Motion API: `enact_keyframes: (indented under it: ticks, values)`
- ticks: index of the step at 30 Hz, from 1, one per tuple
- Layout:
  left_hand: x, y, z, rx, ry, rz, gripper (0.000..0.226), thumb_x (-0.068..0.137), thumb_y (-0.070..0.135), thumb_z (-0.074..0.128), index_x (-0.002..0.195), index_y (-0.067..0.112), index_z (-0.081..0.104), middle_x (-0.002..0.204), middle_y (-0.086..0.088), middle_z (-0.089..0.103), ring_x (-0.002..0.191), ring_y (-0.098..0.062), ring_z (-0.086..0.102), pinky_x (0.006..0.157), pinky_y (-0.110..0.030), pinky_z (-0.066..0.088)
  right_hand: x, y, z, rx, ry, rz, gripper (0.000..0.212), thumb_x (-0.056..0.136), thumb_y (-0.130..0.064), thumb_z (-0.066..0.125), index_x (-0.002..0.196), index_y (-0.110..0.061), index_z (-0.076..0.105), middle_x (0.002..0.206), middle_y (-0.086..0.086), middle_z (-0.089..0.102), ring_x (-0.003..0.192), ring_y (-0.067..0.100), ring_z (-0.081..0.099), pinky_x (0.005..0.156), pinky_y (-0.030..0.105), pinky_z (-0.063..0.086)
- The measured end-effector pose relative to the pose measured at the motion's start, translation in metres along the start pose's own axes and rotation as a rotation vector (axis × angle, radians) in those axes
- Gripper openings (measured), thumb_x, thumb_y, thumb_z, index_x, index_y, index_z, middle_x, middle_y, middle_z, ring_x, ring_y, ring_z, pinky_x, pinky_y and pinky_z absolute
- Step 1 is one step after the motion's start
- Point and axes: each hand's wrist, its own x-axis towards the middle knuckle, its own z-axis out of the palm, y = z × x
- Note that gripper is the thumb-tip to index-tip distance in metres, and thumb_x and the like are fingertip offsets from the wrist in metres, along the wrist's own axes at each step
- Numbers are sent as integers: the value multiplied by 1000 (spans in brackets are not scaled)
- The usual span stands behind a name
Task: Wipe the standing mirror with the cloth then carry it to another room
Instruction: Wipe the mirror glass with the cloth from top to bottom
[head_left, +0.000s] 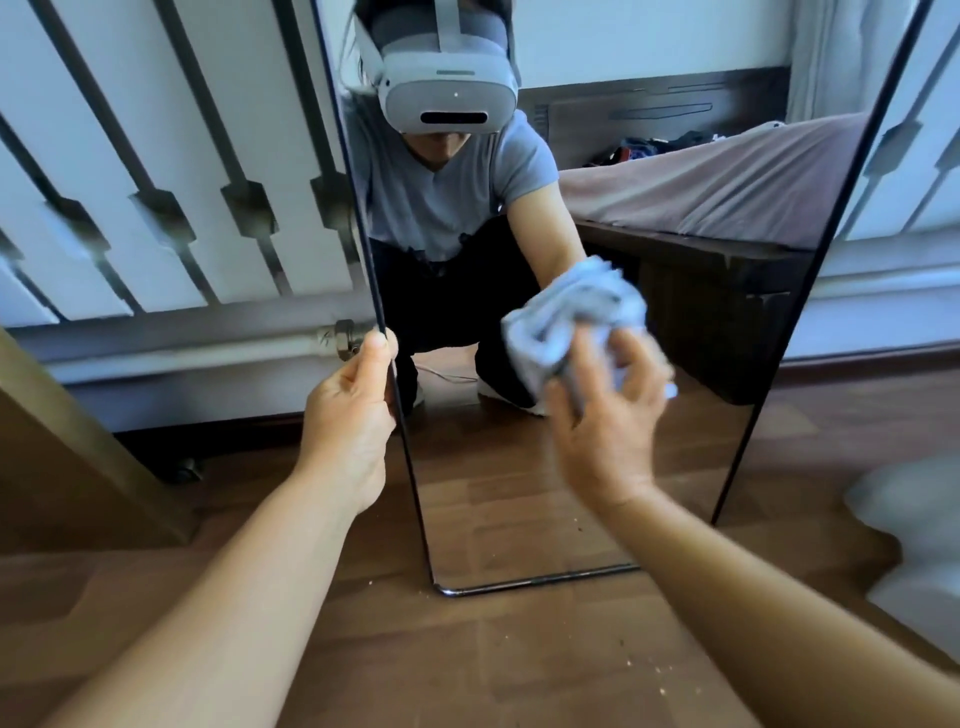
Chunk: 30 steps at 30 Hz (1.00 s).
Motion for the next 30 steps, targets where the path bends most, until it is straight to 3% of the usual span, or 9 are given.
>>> enact_keyframes:
  ticks: [2, 5, 7, 12, 16, 20, 24, 27, 30]
  values:
    - [1, -2, 0, 18, 16, 4, 43, 87, 52, 51, 115, 22, 66, 124, 6, 65, 117, -12, 56, 103, -34, 37, -31, -13, 8, -10, -190, -240, 36, 84, -33, 57, 119, -25, 60, 121, 5, 37, 107, 26, 43, 84, 40, 37]
    - [1, -7, 1, 11, 20, 11, 38, 90, 47, 49, 113, 23, 66, 119, 10, 67, 111, -6, 59, 100, -33, 40, -57, -19, 16, -89, -408, -567, 35, 82, -28, 57, 116, -37, 60, 117, -4, 51, 98, 20, 52, 75, 34, 41]
    - [-2, -12, 0, 22, 14, 13, 32, 91, 45, 48, 109, 26, 67, 120, 11, 66, 113, -7, 59, 100, -34, 40, -55, -14, 14, -105, -448, -598, 38, 83, -25, 46, 116, -38, 60, 117, -5, 49, 98, 17, 52, 75, 32, 39]
    - [-8, -29, -8, 69, 8, 2, 22, 89, 45, 51, 102, 36, 67, 127, 11, 61, 122, -13, 51, 104, -40, 37, -29, 26, -3, -44, -220, -237, 36, 78, -13, 62, 108, -32, 57, 110, -2, 39, 88, 20, 42, 74, 38, 38]
    - [-12, -39, -9, 78, 14, -21, 18, 87, 47, 55, 96, 38, 67, 126, 8, 62, 119, -15, 54, 102, -43, 40, -30, 77, -30, 20, -39, 183, 29, 82, -9, 60, 107, -16, 48, 114, 14, 42, 102, 27, 41, 87, 40, 40]
    - [-14, -44, -10, 69, 7, -30, 16, 86, 47, 54, 93, 40, 66, 131, 8, 58, 122, -14, 51, 99, -41, 40, -45, 114, -41, 23, 66, 612, 38, 85, -9, 59, 118, 1, 43, 122, 27, 35, 110, 35, 40, 88, 19, 26]
    - [-16, -53, -12, 72, 8, -60, 29, 88, 46, 51, 112, 33, 61, 134, 6, 55, 124, -15, 50, 96, -38, 41, -66, 100, -25, 84, 90, 752, 38, 83, -7, 60, 116, 2, 43, 121, 27, 35, 108, 34, 42, 87, 21, 27]
    - [-17, -58, -12, 71, 26, -98, 43, 89, 45, 51, 127, 26, 54, 139, 3, 51, 126, -18, 47, 101, -40, 40, -79, 70, -6, 115, 52, 719, 34, 80, -6, 63, 109, 0, 46, 114, 22, 37, 100, 31, 44, 82, 16, 27]
    - [-17, -60, -13, 79, 24, -121, 46, 88, 47, 51, 129, 25, 52, 138, 6, 47, 123, -15, 44, 102, -40, 39, -95, 37, 11, 220, -90, 654, 33, 80, -8, 67, 107, -5, 48, 111, 7, 30, 103, 28, 43, 86, 29, 37]
